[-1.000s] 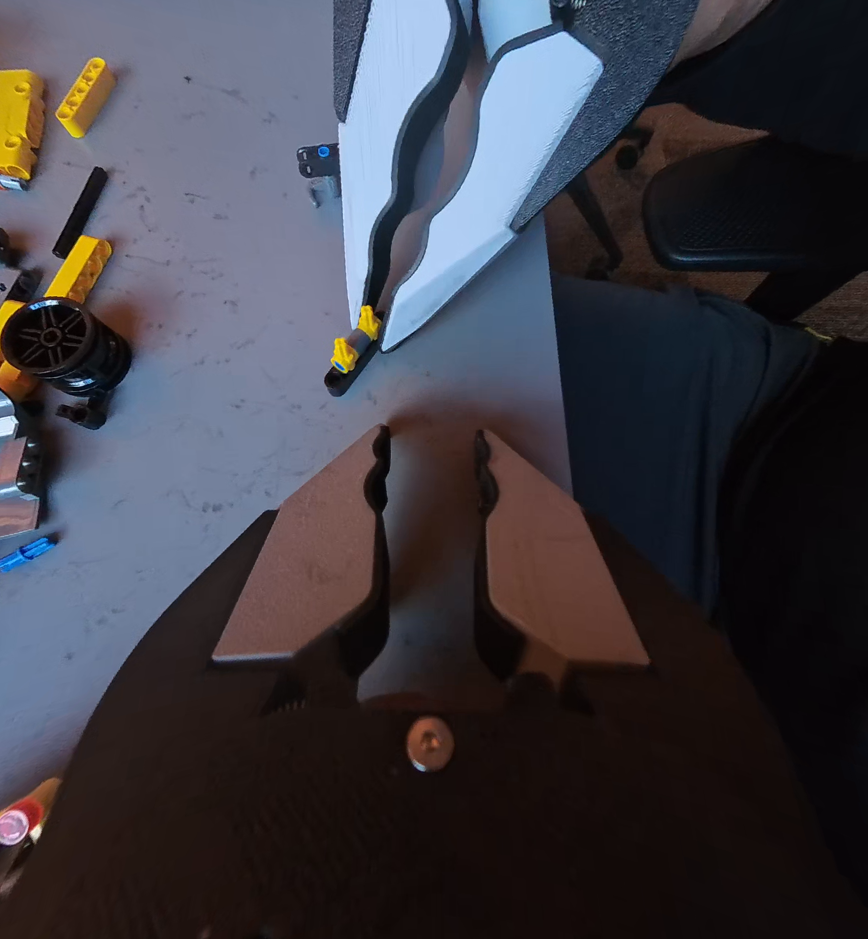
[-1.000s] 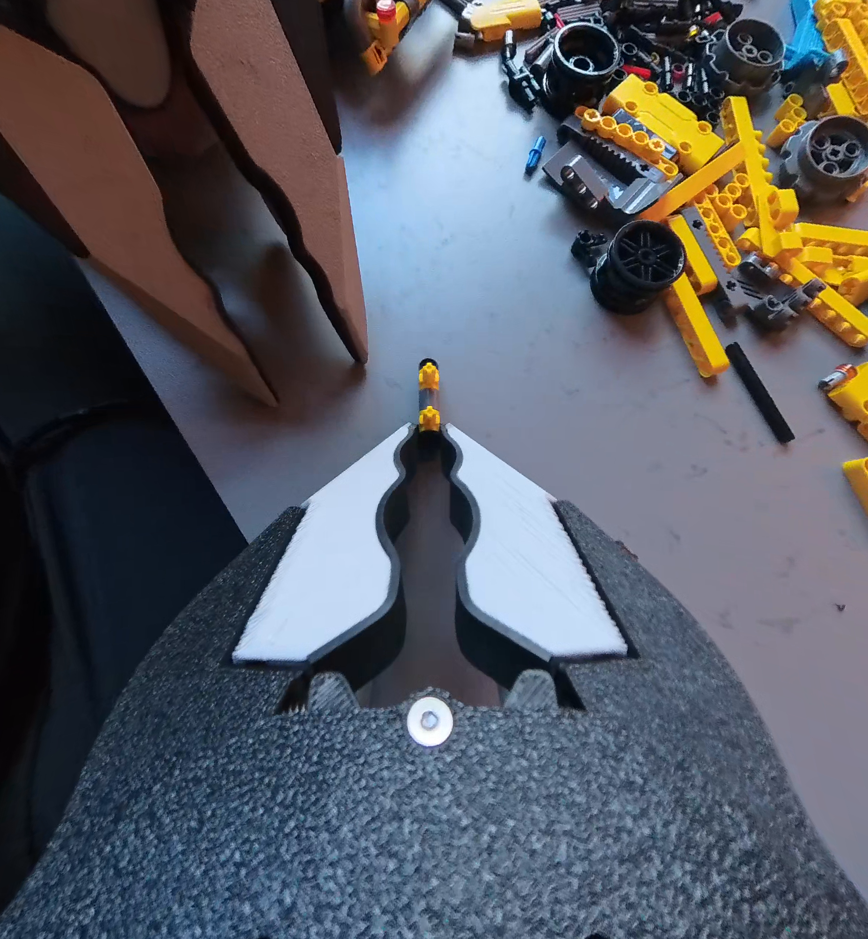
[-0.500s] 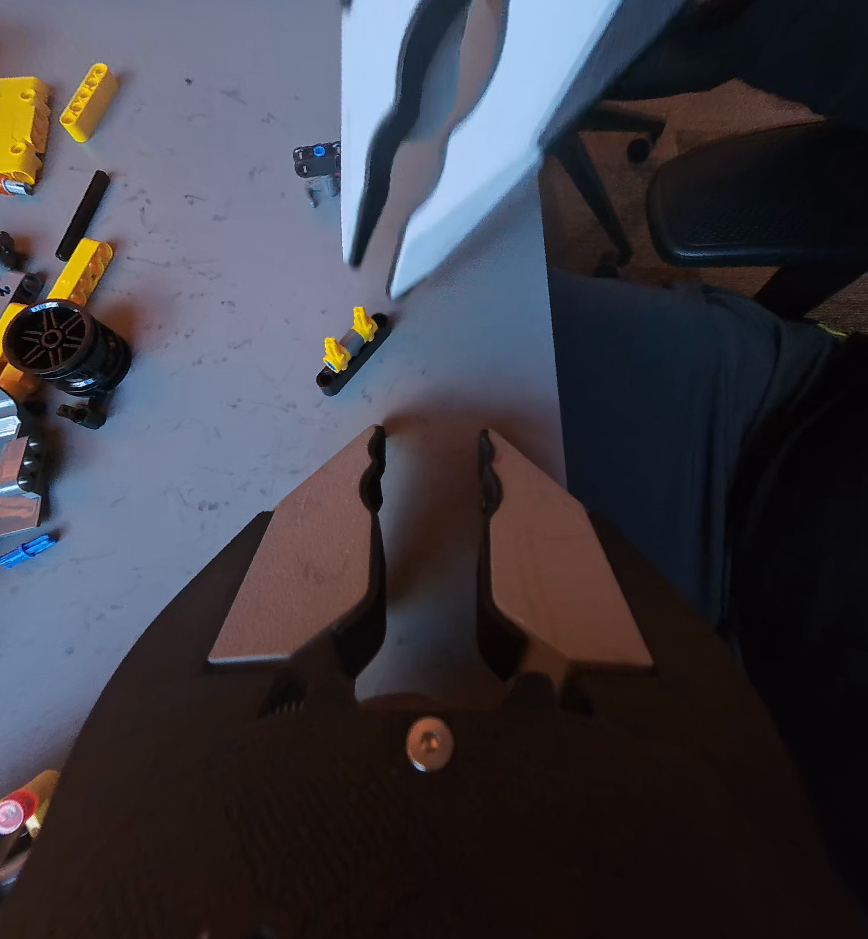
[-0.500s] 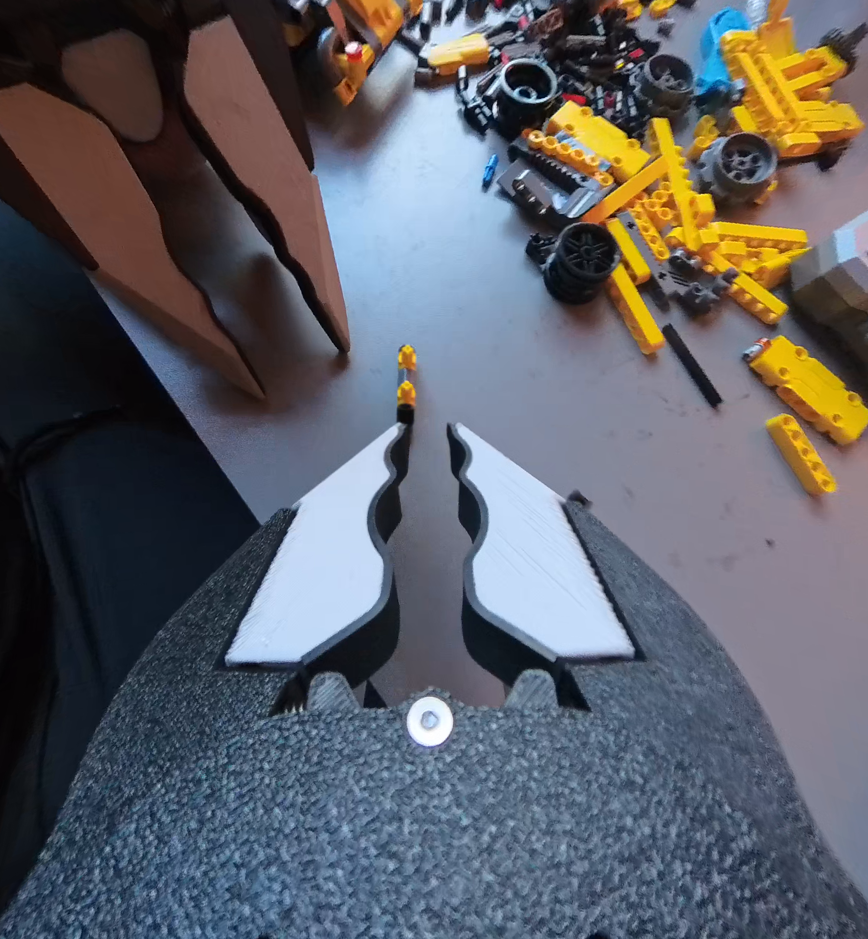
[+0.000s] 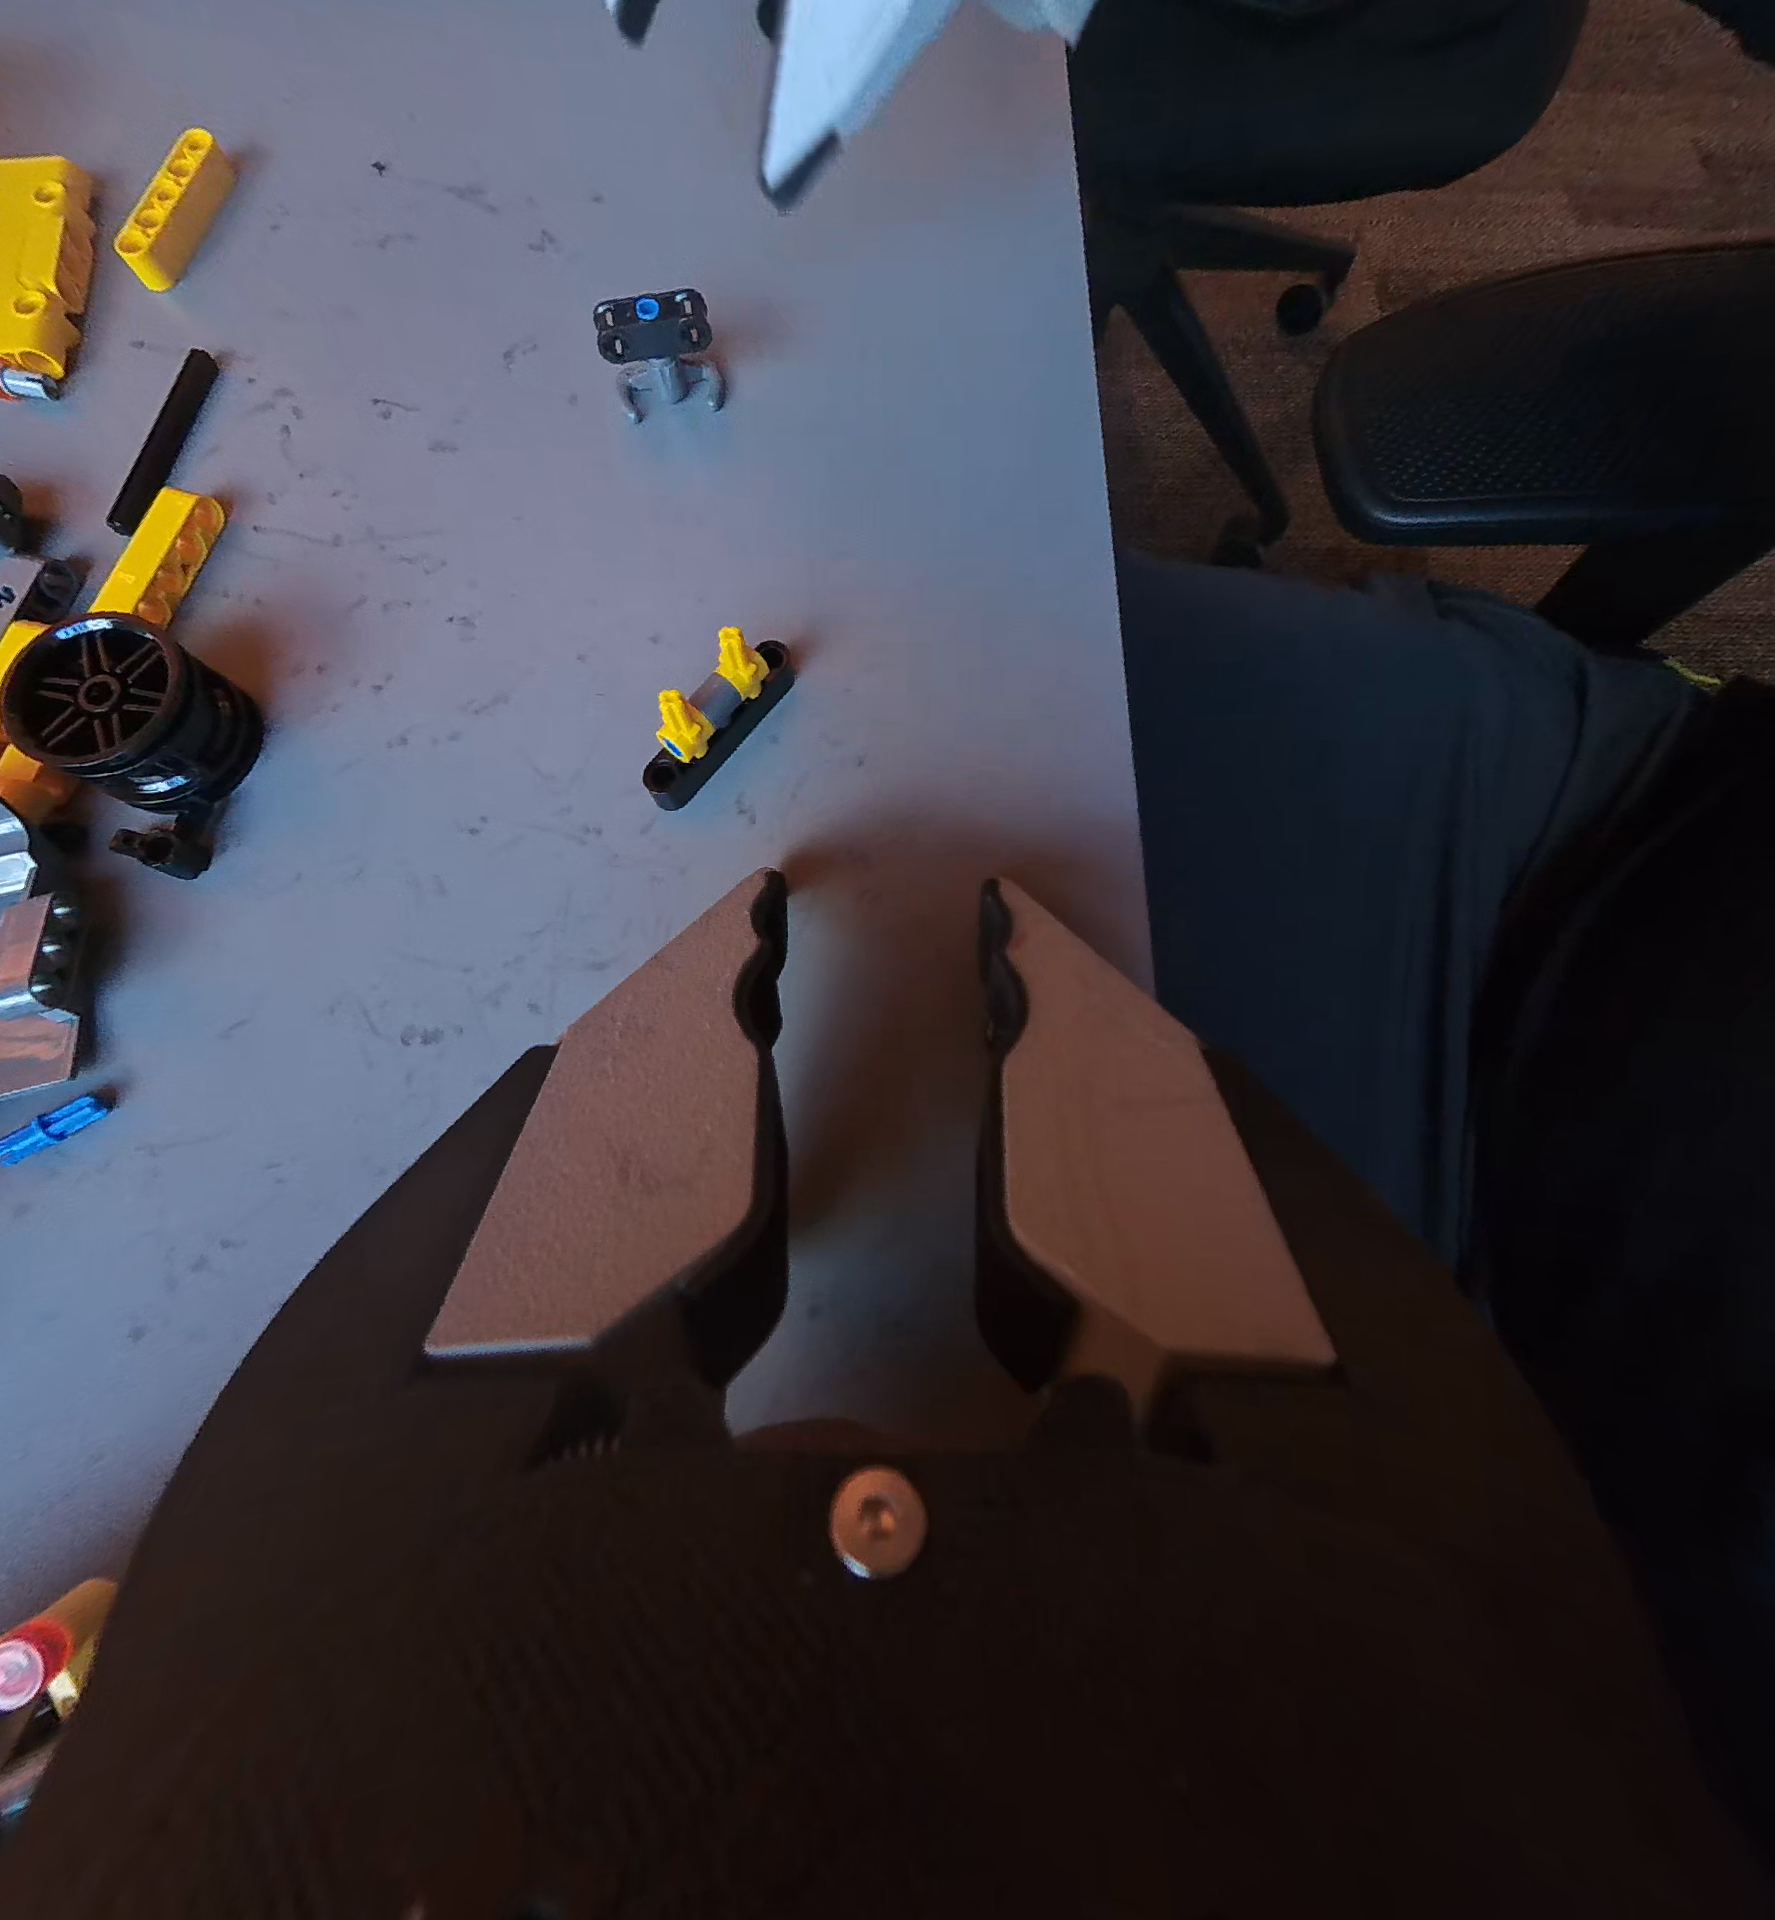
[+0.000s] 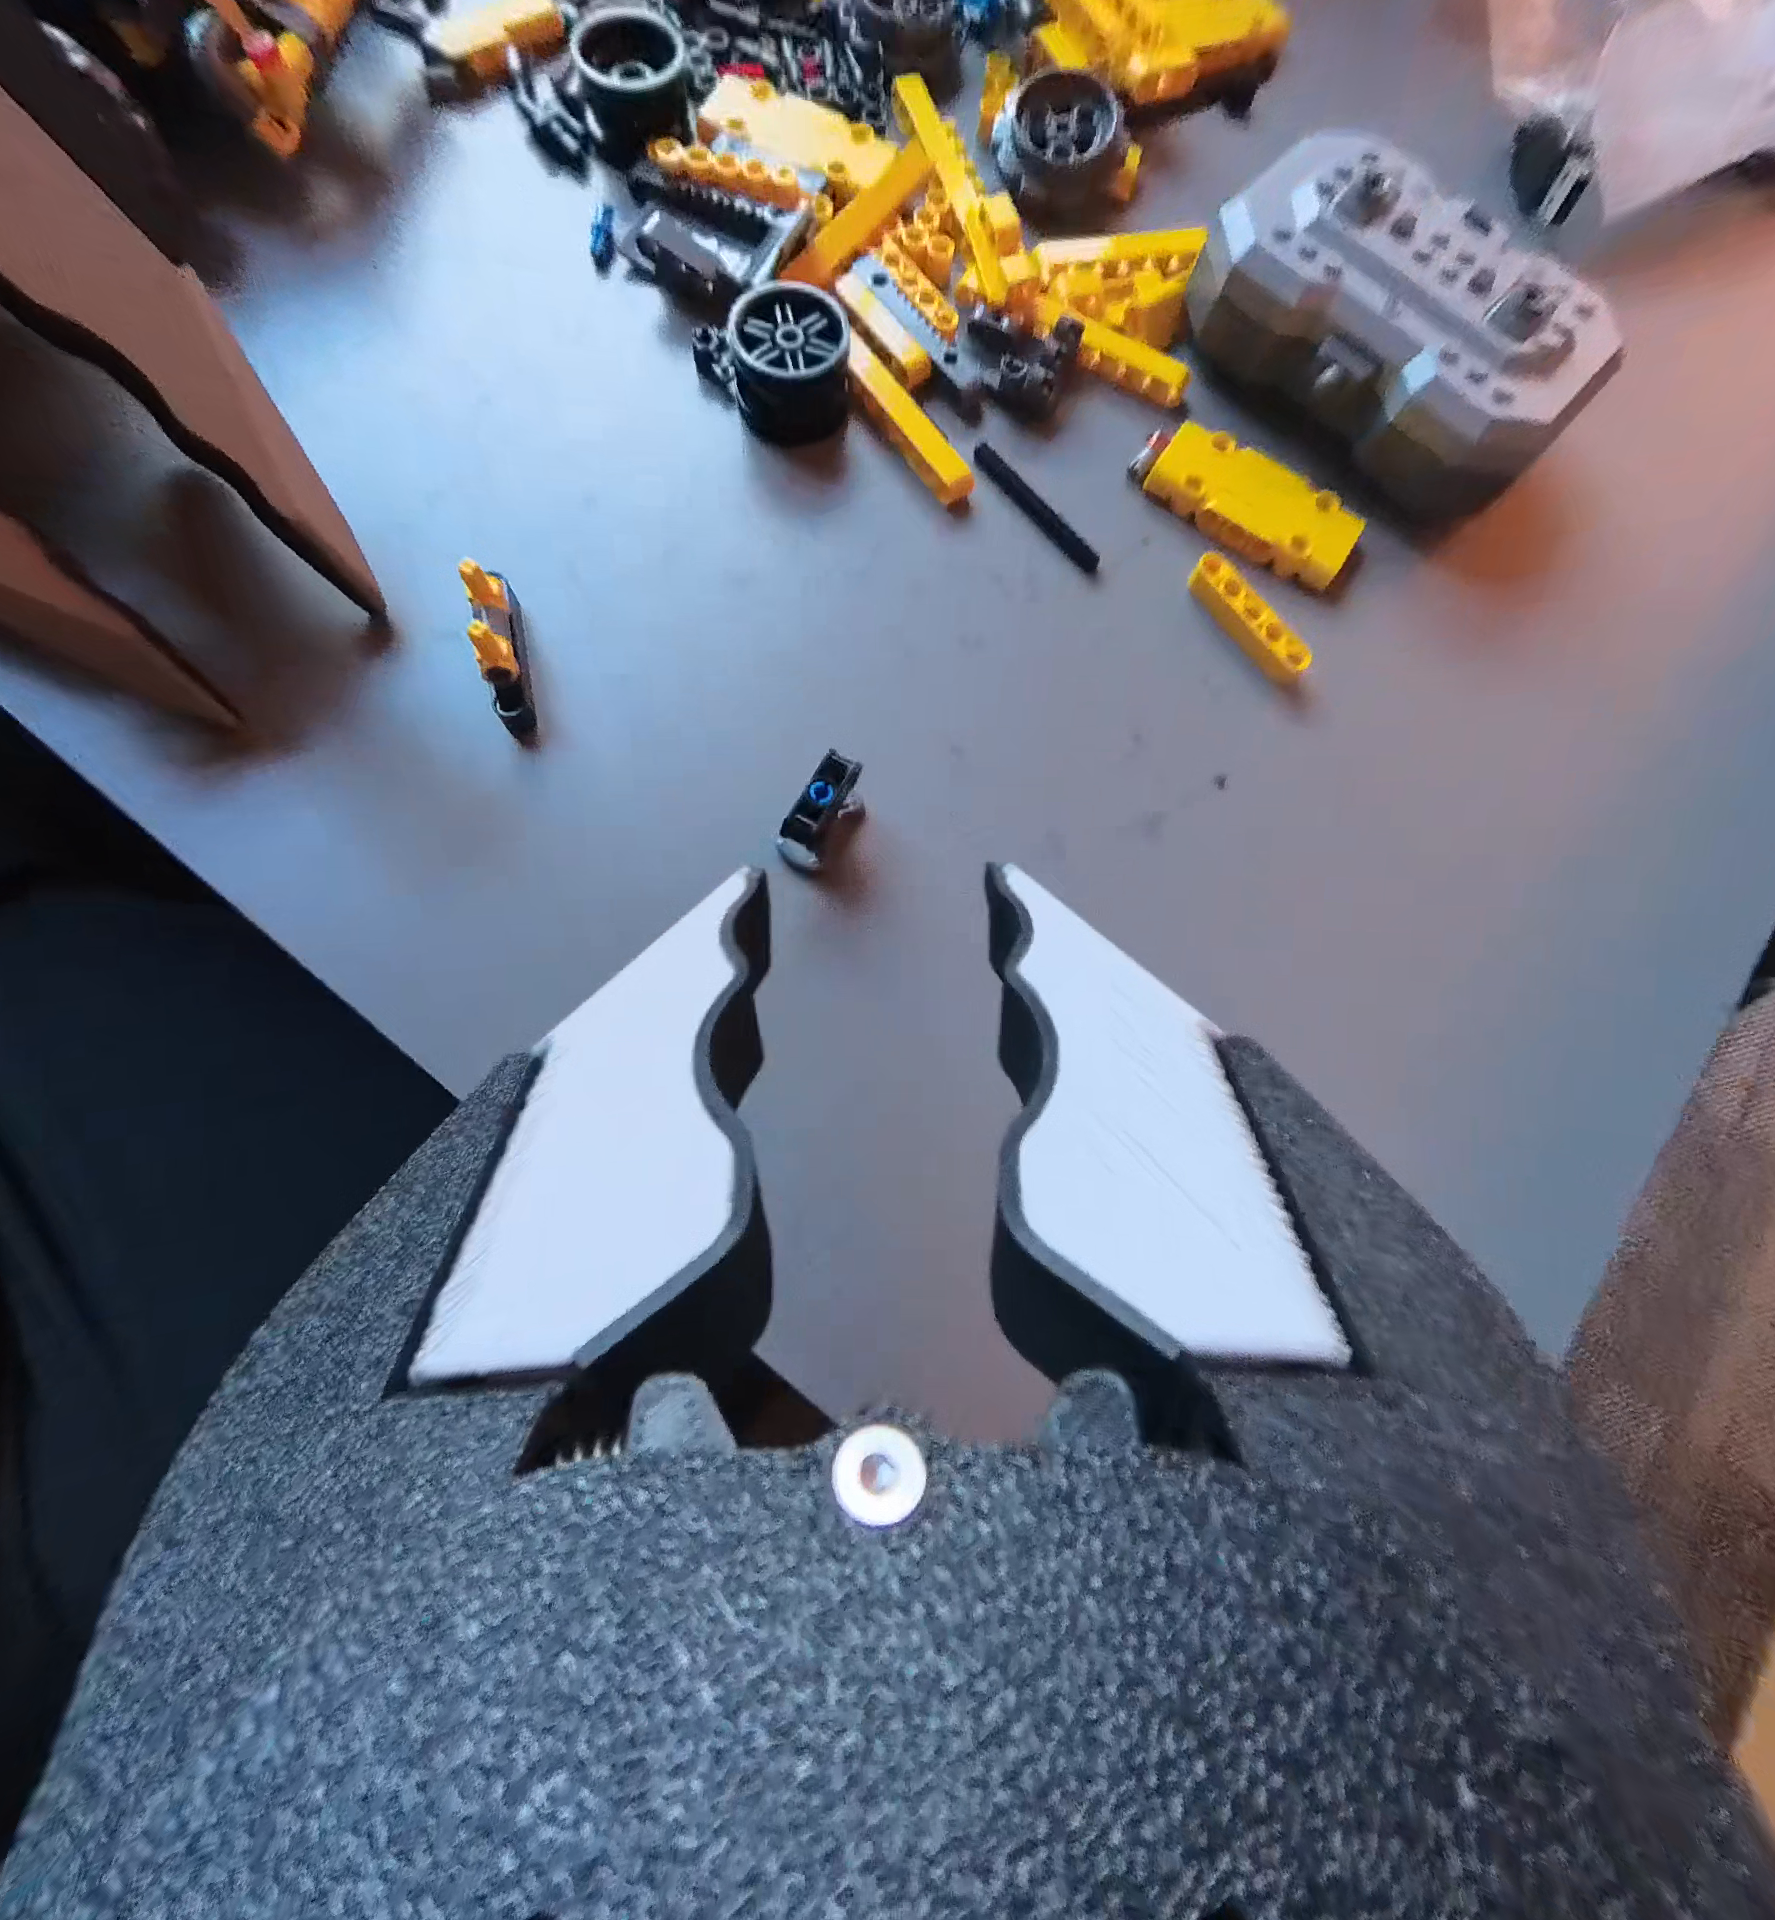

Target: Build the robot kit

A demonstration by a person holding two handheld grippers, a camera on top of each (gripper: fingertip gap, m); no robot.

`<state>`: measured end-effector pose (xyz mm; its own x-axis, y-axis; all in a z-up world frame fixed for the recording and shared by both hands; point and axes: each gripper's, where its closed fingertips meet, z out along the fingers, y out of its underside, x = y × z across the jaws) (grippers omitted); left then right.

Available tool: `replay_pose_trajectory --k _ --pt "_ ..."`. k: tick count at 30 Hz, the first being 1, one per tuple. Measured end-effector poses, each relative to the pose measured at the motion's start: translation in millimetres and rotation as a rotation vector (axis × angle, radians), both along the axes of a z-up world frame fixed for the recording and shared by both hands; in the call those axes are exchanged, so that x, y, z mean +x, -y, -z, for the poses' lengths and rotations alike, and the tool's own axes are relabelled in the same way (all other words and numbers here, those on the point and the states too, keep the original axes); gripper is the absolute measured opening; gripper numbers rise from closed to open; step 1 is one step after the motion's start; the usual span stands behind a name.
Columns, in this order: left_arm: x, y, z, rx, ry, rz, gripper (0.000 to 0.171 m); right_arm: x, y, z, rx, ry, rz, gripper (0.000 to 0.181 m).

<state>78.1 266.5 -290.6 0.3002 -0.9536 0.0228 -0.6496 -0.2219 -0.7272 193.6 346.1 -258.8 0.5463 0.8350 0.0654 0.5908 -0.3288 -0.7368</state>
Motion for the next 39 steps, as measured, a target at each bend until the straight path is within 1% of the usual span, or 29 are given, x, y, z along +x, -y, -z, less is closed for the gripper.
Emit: replay_pose_trajectory --k 4,8,9,12,15,21,24,32,36,39 --pt "0 0 0 0.003 -0.001 0.001 0.034 -12 6 10 -0.026 -0.003 -0.038 0.040" --pt "0 1 0 0.007 -0.002 0.007 0.034 -19 3 22 -0.038 0.021 -0.047 0.032" --pt "0 2 0 0.006 -0.002 0.010 0.033 -20 3 23 -0.050 0.017 -0.048 0.028" --pt "0 2 0 0.004 -0.001 0.013 0.033 -20 1 30 -0.059 0.044 -0.045 0.000" --pt "1 3 0 0.003 -0.001 0.020 0.034 -27 1 33 -0.058 0.049 -0.060 0.000" --pt "1 6 0 0.002 -0.001 0.038 0.036 -52 0 31 -0.050 0.018 -0.094 0.000" --pt "1 6 0 -0.001 0.001 0.037 0.036 -58 0 30 -0.038 0.024 -0.109 0.000" --pt "1 6 0 -0.003 0.002 0.035 0.035 -53 2 15 -0.012 -0.019 -0.099 0.001" --pt "1 5 0 -0.005 0.003 0.034 0.035 -47 0 9 -0.001 -0.058 -0.068 0.009" --pt "1 5 0 -0.005 0.003 0.032 0.035 -45 1 11 -0.014 -0.078 -0.061 0.012"
